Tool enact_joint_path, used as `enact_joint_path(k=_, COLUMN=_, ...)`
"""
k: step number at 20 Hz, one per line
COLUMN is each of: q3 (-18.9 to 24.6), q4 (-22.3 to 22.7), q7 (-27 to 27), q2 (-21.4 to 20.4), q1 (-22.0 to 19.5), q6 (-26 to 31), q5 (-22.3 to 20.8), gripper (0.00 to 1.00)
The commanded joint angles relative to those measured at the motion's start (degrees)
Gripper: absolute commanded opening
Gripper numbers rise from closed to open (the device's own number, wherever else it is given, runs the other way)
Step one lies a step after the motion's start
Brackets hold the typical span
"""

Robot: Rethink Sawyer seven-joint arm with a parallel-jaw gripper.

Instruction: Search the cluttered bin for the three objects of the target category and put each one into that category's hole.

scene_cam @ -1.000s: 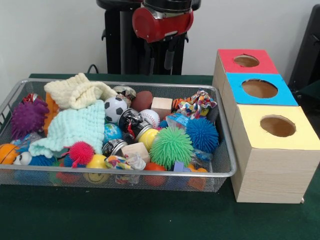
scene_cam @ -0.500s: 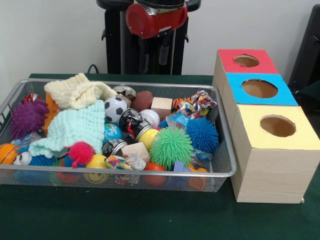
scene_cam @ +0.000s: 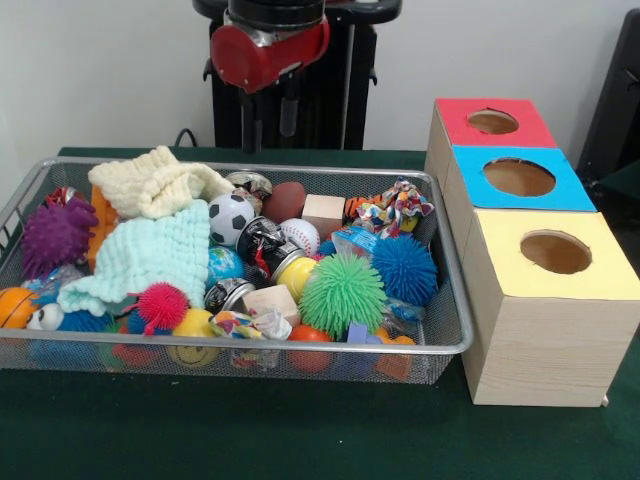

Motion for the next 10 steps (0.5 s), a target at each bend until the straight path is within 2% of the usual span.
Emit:
enact_joint_path(k=1, q3=-1.3, q4=-2.4, q7=-14.8, q2=9.2, q1=-0.4, q6=0.0, q5=-9.4, gripper=1.00)
enact_joint_path(k=7, q3=-0.4, q4=-5.2, q7=-15.6, q2=13.4, q1=-1.0, q6=-1.2, q5=-11.5, gripper=1.00)
enact_joint_path(k=10, q3=-0.4, q4=-6.5, q7=-15.6, q2=14.7, q1=-1.1, q6=-3.9, q5=-14.7, gripper=1.00)
